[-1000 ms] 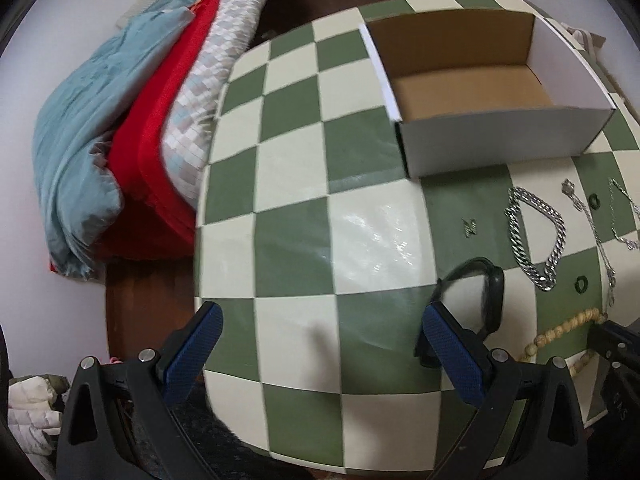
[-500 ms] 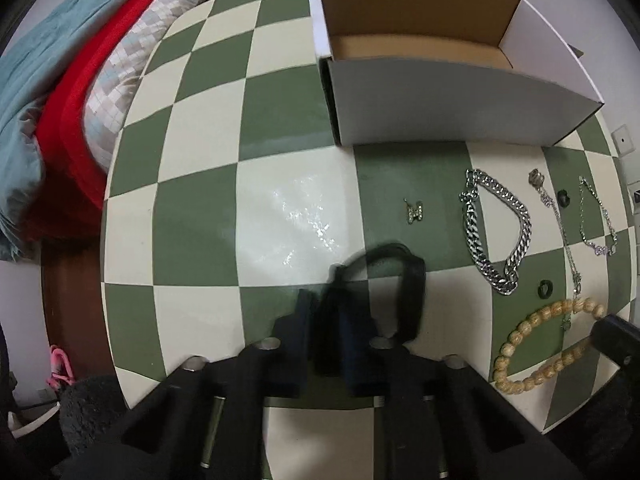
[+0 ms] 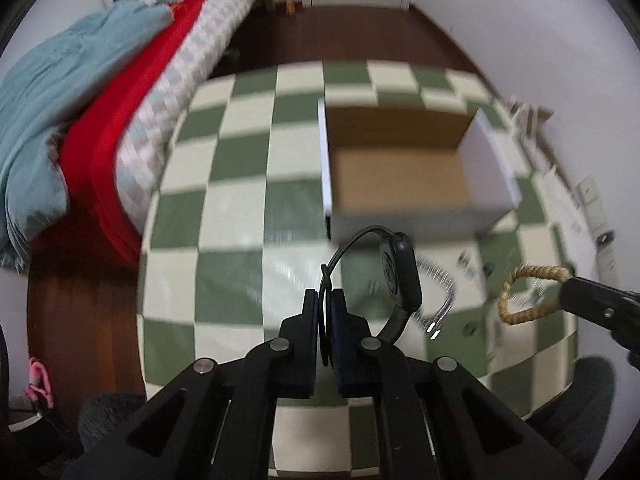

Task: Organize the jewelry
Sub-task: 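Carry the band and bead bracelet into the white box and open both grippers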

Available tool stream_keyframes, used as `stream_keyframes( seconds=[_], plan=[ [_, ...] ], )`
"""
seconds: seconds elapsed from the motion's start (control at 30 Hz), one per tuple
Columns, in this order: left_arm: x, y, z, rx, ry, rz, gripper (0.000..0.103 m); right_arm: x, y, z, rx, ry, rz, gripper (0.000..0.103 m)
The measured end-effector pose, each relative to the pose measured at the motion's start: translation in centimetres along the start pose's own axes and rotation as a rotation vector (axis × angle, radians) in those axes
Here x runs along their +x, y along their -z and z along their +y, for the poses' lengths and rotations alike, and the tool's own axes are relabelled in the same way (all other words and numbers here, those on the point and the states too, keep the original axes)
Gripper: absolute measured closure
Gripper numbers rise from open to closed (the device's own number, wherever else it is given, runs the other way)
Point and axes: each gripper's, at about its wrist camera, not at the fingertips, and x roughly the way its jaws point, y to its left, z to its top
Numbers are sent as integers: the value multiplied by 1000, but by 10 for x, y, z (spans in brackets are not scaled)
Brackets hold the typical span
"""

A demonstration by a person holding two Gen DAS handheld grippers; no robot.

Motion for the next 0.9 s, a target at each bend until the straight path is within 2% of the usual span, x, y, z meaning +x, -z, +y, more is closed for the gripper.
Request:
stream_keyframes(
  seconds=[0.13,0.3,0.47,0.67,0.8,0.87,0.9],
  plan=[
    [-18,-38,2,-9,34,-50,100,-30,-32,13,-23,-33,-70,94],
    [-3,-82,3,-9,38,-51,99,-45,-74,30,-65,-38,-120,94],
    [39,-103,0,-14,58,30,99,-11,-109,29,-55,-15,-81,94],
    [75,-118,1,-36,95,101,99,41,-134,18,-31,7,-3,94],
    [86,-128,4,-68,135,136,89,58,-144,15,-26,-3,20,94],
    [85,-133,5,-83,155,130,88,64,-149,14,-20,-17,45,94],
    [82,-135,5,-88,151,121,82,67,-151,13,-12,-14,61,93]
  ],
)
